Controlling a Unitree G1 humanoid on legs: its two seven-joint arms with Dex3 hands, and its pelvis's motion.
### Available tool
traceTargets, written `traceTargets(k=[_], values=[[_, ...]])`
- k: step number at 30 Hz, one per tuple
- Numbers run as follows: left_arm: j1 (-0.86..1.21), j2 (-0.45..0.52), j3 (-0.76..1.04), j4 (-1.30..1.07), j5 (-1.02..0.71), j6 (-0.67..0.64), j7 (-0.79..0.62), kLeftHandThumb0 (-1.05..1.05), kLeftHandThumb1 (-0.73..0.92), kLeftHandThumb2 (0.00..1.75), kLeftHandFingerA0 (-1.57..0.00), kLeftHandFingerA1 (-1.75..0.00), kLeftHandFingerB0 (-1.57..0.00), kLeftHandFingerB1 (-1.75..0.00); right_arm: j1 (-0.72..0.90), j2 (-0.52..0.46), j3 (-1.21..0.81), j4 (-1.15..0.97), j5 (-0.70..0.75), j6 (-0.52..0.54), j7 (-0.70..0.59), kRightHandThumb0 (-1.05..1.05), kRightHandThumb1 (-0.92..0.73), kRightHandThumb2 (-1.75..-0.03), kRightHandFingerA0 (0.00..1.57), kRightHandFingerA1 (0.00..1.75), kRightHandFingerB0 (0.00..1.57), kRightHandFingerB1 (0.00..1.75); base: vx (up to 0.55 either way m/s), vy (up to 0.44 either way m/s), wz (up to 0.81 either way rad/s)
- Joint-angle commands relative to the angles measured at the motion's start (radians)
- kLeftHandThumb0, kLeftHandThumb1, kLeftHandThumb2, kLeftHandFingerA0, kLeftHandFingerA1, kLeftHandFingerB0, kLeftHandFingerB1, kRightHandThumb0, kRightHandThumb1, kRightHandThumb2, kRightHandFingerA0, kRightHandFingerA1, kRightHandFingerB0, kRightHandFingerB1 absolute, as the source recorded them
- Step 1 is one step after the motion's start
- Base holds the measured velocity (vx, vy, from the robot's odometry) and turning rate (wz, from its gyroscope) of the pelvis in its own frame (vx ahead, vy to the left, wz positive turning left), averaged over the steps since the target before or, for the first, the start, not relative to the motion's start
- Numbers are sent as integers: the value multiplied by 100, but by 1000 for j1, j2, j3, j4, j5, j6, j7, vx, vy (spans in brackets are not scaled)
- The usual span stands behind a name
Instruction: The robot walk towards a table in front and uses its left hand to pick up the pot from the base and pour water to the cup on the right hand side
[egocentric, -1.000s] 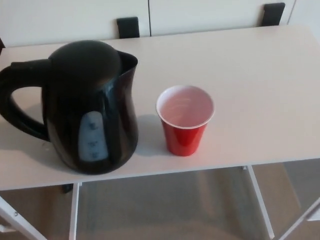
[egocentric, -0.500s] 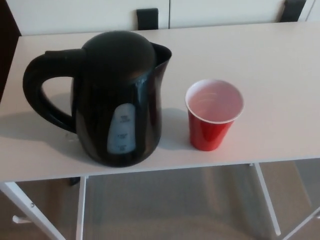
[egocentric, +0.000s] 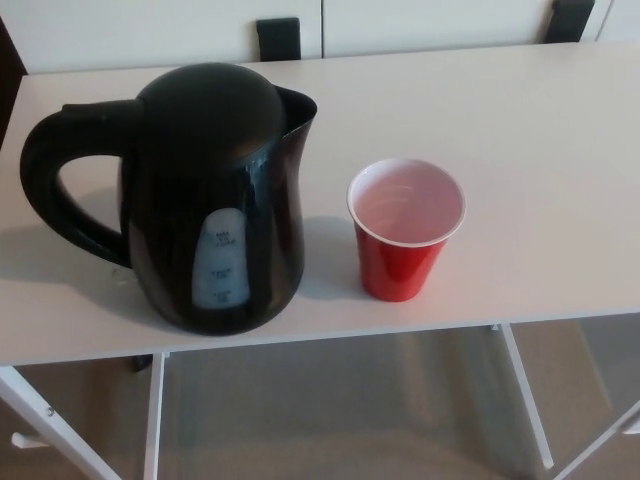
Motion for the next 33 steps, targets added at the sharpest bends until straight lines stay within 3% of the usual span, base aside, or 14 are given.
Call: traceTargets(k=[1,2,3,8,10,14,17,18,20,23,25,26,30,33], values=[[-5,15,1,-7,-5,21,6,-21,51,55,-48,-45,-32,-38,-4,-9,-3,-7,9,5,-10,-19,-51,-67,50,75,39,48,0,0,0],[-5,17,1,-7,-5,23,-1,-17,33,84,-36,-60,-19,-52,-9,-11,-4,4,8,-2,-4,-19,-51,-66,49,72,38,47,0,0,0],[-7,17,2,-8,-6,26,4,-28,45,62,-44,-48,-32,-43,-9,-10,-4,2,10,-4,1,-22,-50,-64,48,72,37,47,0,0,0],[-21,20,6,-7,-9,33,14,-30,46,64,-44,-49,-34,-45,-12,-5,-4,-5,10,-11,-3,-26,-50,-61,41,66,39,49,0,0,0],[-23,21,8,-15,-11,29,10,-25,47,54,-48,-45,-34,-39,-14,-8,-9,-2,16,-7,7,-18,-49,-69,42,72,35,49,0,0,0],[-28,17,17,-24,-14,25,28,-31,39,62,-45,-49,-34,-44,-9,-5,-19,-13,29,0,25,-14,-49,-71,41,70,34,48,0,0,0],[-27,23,41,-42,-23,-9,65,-33,46,54,-55,-43,-40,-38,-10,2,-11,-4,18,-2,10,-20,-48,-67,47,68,33,45,0,0,0],[-31,26,45,-54,-18,-31,78,-45,37,69,-44,-49,-34,-45,-9,1,-12,-9,18,1,4,-18,-50,-66,48,68,34,45,0,0,0],[-26,25,65,-110,-19,-64,122,-46,36,70,-52,-53,-34,-46,-19,-10,-22,7,26,12,-2,-18,-52,-64,49,65,35,45,0,0,0],[33,39,111,-272,-18,-126,155,-50,41,73,-48,-51,-35,-45,-16,-21,-28,0,34,16,29,-16,-49,-70,47,71,33,47,0,0,0],[56,54,127,-336,-14,-131,145,-47,42,71,-37,-46,-32,-43,-24,-30,-29,7,30,15,21,-13,-51,-70,48,72,36,48,0,0,0],[77,69,149,-387,-32,-114,122,-39,49,55,-39,-37,-39,-33,-25,-27,-29,1,31,14,24,-15,-50,-70,45,72,38,50,0,0,0],[104,87,183,-452,-53,-81,93,-38,49,55,-37,-37,-40,-34,-27,-16,-17,3,16,-2,20,-19,-51,-67,41,67,38,49,0,0,0],[146,73,199,-576,-79,-40,93,-37,48,55,-39,-38,-43,-34,-15,-3,-11,-18,16,-10,20,-18,-50,-70,46,76,36,50,0,0,0]])
